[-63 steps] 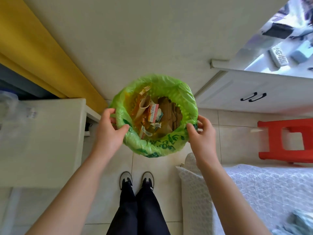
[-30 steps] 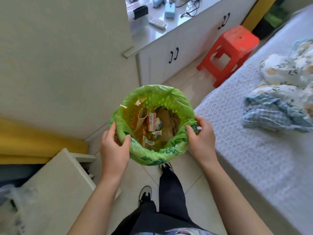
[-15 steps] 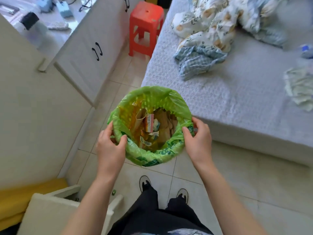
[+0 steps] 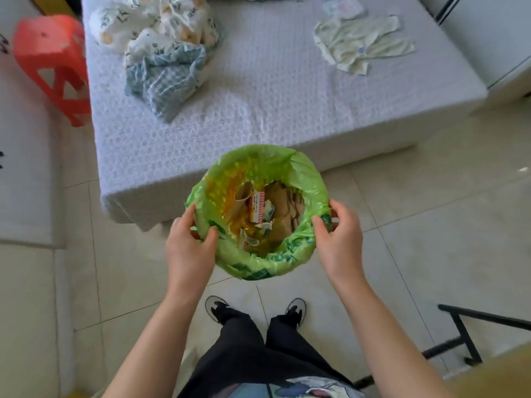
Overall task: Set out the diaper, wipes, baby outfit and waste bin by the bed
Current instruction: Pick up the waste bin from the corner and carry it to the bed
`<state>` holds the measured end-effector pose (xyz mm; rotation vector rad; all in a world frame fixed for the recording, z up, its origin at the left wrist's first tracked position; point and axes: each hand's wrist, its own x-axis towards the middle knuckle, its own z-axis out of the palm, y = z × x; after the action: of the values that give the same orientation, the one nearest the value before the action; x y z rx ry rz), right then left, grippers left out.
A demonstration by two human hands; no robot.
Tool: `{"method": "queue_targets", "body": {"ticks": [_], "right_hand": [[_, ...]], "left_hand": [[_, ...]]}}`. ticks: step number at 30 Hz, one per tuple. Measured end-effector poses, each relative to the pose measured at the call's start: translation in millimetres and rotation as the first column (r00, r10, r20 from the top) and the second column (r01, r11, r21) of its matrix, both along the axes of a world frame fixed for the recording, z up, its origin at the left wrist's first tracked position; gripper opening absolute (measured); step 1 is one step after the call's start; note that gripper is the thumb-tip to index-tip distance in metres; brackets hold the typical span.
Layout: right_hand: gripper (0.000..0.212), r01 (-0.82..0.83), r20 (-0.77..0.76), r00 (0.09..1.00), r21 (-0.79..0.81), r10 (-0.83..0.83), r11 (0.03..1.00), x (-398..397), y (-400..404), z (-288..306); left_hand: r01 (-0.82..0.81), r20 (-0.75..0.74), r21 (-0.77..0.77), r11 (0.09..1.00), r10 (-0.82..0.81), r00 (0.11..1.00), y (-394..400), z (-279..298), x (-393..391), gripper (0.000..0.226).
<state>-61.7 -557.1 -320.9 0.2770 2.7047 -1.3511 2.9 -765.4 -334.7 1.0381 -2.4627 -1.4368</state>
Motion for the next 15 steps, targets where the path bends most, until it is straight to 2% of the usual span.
{"method": "queue_targets", "body": {"ticks": [7, 15], "right_hand": [[0.039, 0.25, 0.002, 0.968, 0.057, -0.25, 0.967, -1, 153, -4], [0.041, 0.487, 0.01, 0.873, 0.052, -0.488, 0.872, 2, 271, -4]], "left_hand": [[0.257, 0.014, 0.004, 0.966, -0.257, 0.966, 142, -12, -57, 0.055], [0.512, 0.021, -0.036, 0.858, -0.511, 0.859, 267, -8, -110, 0.055]]}}
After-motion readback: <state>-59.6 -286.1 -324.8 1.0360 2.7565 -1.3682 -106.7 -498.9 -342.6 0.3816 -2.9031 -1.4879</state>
